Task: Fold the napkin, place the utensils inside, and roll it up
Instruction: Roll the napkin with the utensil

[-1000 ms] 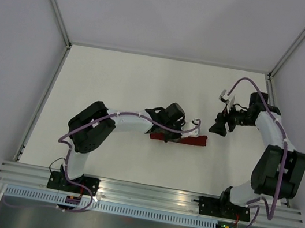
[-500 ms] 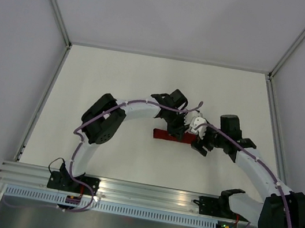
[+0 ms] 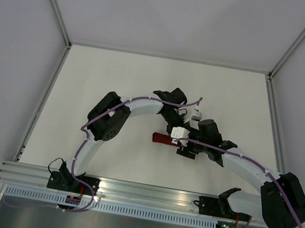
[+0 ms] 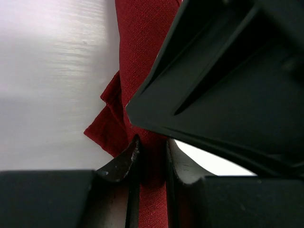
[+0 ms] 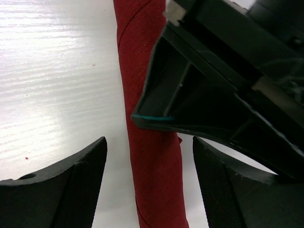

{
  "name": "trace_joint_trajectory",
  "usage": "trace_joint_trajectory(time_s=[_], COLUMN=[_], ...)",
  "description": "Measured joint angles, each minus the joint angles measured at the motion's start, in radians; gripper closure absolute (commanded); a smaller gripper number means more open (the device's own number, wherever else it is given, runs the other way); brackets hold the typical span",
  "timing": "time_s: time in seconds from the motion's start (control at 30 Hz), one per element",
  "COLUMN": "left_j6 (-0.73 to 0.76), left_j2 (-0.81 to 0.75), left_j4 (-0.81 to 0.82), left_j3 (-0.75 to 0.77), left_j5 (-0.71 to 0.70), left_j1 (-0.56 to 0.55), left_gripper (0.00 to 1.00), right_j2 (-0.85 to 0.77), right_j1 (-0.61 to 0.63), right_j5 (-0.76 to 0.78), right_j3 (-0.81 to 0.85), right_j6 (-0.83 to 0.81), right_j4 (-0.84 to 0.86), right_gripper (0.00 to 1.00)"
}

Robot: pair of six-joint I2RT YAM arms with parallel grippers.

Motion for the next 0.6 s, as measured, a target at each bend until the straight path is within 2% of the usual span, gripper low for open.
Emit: trace_joint_trajectory(time_s=[0.2,0.33,0.47,0.6], left_j6=[-0.008,-0.013,-0.021,-0.03], left_j2=[0.024,0.04,0.056,0.067], left_j4=[-0.041,-0.063,-0.084,-0.103], left_j3=[0.018,0.034,0.046,0.05], left_j5=[0.061,0.089,0.098,0.111], left_j1=[0.015,0.023,0.03,0.035], left_gripper=[0.83,0.71,0.57,0.53], right_j2=[0.057,0.095,0.108,0.124], right_j1=[0.069,0.088,0.093,0.096], right_j5=[0.056,0.082,0.094,0.1], right_j3=[-0.006,-0.006,-0.006,-0.002], right_j6=[0.004,0.006,0.01,0.019], right_j4=[0.037,0.046,0.057,0.066], right_gripper=[0.24,0.27,0.35,0.48])
